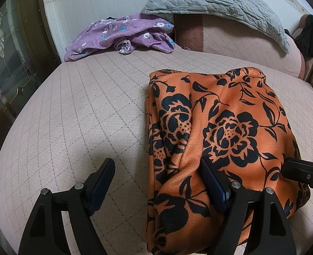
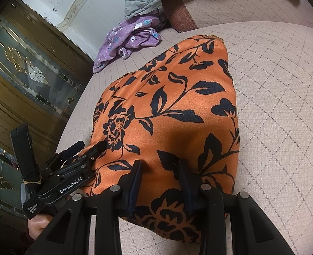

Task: Fold small clothes

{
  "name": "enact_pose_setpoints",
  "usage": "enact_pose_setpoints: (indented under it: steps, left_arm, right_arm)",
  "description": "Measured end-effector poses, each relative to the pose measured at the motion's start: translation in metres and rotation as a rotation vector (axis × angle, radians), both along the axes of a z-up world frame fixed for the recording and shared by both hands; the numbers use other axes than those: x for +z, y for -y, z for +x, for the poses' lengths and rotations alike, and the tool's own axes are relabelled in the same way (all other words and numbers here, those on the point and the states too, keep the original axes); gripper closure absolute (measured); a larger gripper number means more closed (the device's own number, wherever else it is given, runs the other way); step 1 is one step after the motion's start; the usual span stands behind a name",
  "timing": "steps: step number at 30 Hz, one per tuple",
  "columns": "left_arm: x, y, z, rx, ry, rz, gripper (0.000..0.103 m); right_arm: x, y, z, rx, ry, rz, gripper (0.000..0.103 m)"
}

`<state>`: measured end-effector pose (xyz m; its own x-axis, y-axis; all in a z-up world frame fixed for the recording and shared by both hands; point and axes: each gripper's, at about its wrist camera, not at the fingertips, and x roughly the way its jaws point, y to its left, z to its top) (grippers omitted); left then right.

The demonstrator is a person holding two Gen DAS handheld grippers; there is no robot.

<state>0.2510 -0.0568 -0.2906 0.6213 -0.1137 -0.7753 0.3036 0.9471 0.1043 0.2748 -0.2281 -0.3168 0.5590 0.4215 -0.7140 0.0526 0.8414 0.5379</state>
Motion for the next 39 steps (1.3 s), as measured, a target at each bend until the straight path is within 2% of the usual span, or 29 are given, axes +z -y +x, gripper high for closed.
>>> enact_pose_setpoints:
  steps: [5, 9, 11, 14, 16, 17, 18, 23, 25, 27, 29, 30, 34, 37, 39]
  left_arm:
    - [0.01, -0.008, 0.003, -0.004, -0.044, -0.041, 0.021]
    - [0.029, -0.028, 0.0, 0.022, 0.02, -0.148, 0.021]
    - [0.03, -0.036, 0.004, 0.052, 0.018, -0.177, 0.02]
    - [0.014, -0.043, 0.019, 0.11, -0.058, -0.199, 0.019]
    - [0.001, -0.04, 0.023, 0.118, -0.106, -0.18, 0.018]
    - [-0.004, -0.039, 0.025, 0.121, -0.123, -0.171, 0.018]
    - [-0.006, -0.04, 0.025, 0.126, -0.123, -0.176, 0.016]
    - [0.0, -0.049, 0.025, 0.147, -0.133, -0.23, 0.015]
    - [0.01, -0.051, 0.021, 0.13, -0.113, -0.298, 0.015]
    - [0.017, -0.054, 0.02, 0.099, -0.114, -0.376, 0.015]
    - [0.014, -0.054, 0.024, 0.075, -0.154, -0.428, 0.013]
    - [0.009, -0.051, 0.027, 0.067, -0.204, -0.453, 0.013]
    - [-0.017, -0.056, 0.041, 0.082, -0.394, -0.55, 0.013]
    - [-0.018, -0.065, 0.047, 0.085, -0.402, -0.621, 0.013]
    - [-0.023, -0.07, 0.051, 0.065, -0.439, -0.68, 0.013]
  right_arm:
    - [0.001, 0.006, 0.001, 0.008, -0.007, 0.043, 0.064]
    - [0.01, 0.017, 0.0, -0.002, 0.009, 0.099, 0.064]
    - [0.021, 0.026, -0.004, -0.041, 0.071, 0.1, 0.063]
    - [0.029, 0.037, -0.003, -0.097, 0.128, 0.089, 0.063]
    - [0.02, 0.041, 0.004, -0.11, 0.095, 0.095, 0.062]
    - [0.007, 0.041, 0.012, -0.095, 0.033, 0.113, 0.055]
    - [-0.004, 0.04, 0.017, -0.078, -0.006, 0.134, 0.053]
    - [0.007, 0.041, 0.014, -0.074, 0.022, 0.13, 0.054]
    - [0.012, 0.048, 0.008, -0.091, 0.038, 0.142, 0.052]
    - [0.014, 0.061, 0.005, -0.128, 0.033, 0.186, 0.037]
    - [0.013, 0.077, 0.004, -0.17, 0.027, 0.243, 0.03]
    - [0.01, 0.084, 0.004, -0.191, 0.019, 0.262, 0.027]
    - [-0.01, 0.105, 0.008, -0.215, -0.069, 0.361, 0.026]
    - [-0.027, 0.11, 0.01, -0.217, -0.117, 0.443, 0.026]
    - [-0.037, 0.111, 0.014, -0.207, -0.14, 0.469, 0.026]
